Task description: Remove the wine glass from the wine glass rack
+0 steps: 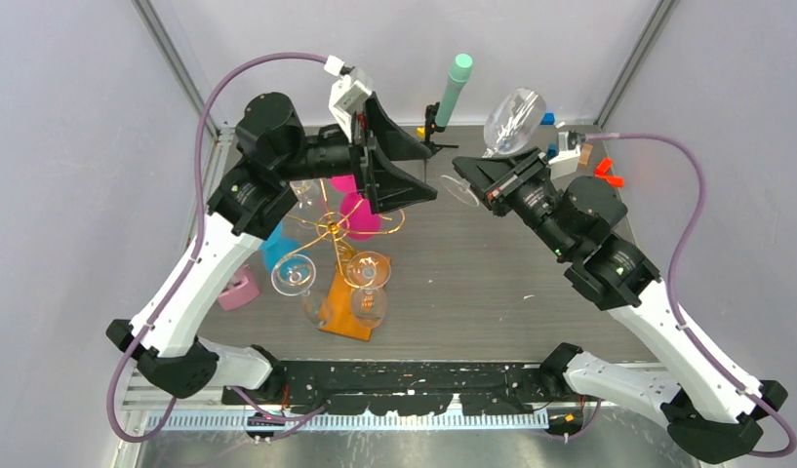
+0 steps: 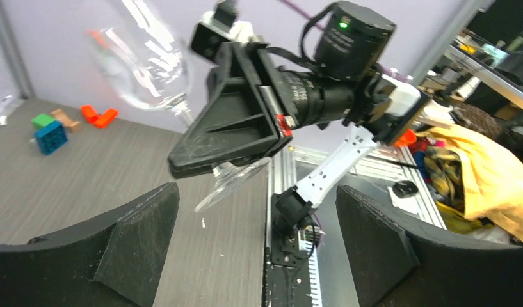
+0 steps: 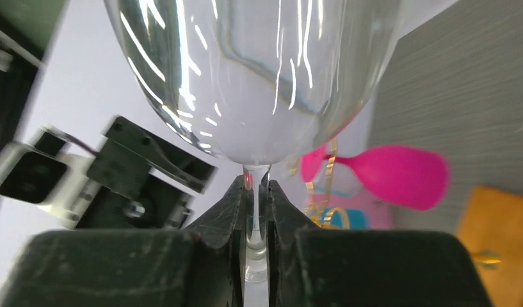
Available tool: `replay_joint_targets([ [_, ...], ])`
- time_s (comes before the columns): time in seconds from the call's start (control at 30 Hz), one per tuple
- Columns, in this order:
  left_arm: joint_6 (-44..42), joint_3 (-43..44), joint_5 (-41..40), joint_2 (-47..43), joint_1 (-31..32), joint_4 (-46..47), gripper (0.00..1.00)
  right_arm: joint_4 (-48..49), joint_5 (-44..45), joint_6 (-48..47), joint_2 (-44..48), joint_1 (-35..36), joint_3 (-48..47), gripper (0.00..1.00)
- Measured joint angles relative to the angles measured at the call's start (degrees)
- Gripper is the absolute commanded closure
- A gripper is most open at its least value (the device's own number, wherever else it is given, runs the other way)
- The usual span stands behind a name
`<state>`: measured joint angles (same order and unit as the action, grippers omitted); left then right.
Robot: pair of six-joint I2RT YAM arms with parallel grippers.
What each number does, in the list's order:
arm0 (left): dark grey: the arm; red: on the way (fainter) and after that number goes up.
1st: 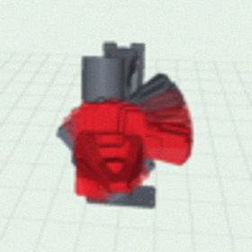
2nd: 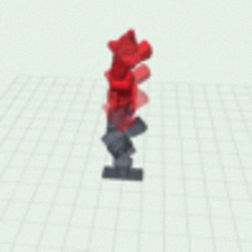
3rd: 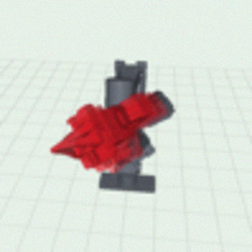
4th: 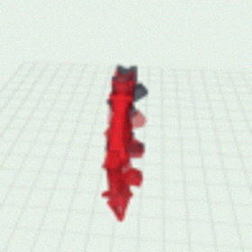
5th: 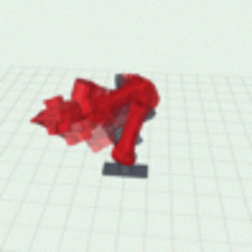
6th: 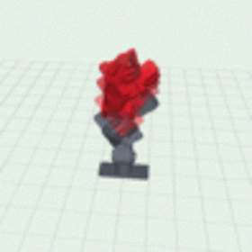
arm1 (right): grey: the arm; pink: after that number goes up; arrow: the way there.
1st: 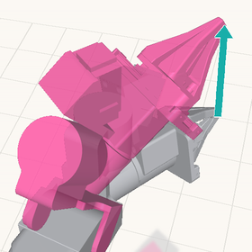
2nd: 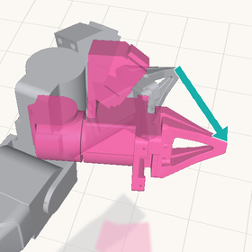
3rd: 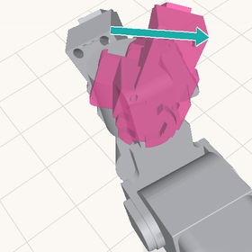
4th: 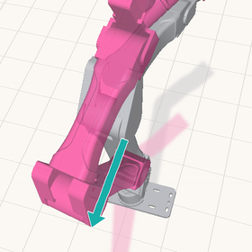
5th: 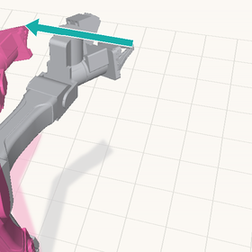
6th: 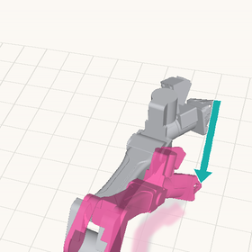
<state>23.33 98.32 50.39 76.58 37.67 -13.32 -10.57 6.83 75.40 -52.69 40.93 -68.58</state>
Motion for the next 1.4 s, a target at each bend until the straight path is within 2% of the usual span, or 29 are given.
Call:
replay_joint_targets([
  [0.17, -0.1, 7.2, -5.9, 1.6, 0.0, -5.3, 0.05, -6.4, 3.3, -22.6, 1.7, 0.0, -3.0, 1.00],
  [0.37, 6.3, 16.3, -8.3, 8.3, 0.3, -5.0, 0.06, -8.4, 4.6, -48.9, 4.9, 0.0, -1.5, 1.00],
  [0.6, 12.3, 25.6, -11.6, 20.6, 1.7, -9.6, 0.08, -8.4, 5.2, -69.9, 5.1, 0.0, 2.7, 1.00],
  [0.9, 15.5, 35.4, -21.3, 26.5, 1.9, -25.2, 0.17, 0.3, 15.0, -87.6, 3.3, -0.1, 13.2, 1.00],
  [1.0, 15.5, 36.6, -23.8, 26.8, 1.9, -28.4, 0.23, 3.7, 16.6, -91.7, 3.0, 0.0, 15.8, 1.00],
  [1.2, 15.3, 38.6, -28.4, 28.8, 1.9, -35.1, 0.40, 12.9, 18.2, -98.1, 3.3, 0.1, 21.4, 1.00],
  [1.4, 15.6, 39.0, -28.2, 31.0, 1.8, -37.8, 0.62, 14.1, 18.4, -100.7, 3.1, 0.0, 23.2, 1.00],
])
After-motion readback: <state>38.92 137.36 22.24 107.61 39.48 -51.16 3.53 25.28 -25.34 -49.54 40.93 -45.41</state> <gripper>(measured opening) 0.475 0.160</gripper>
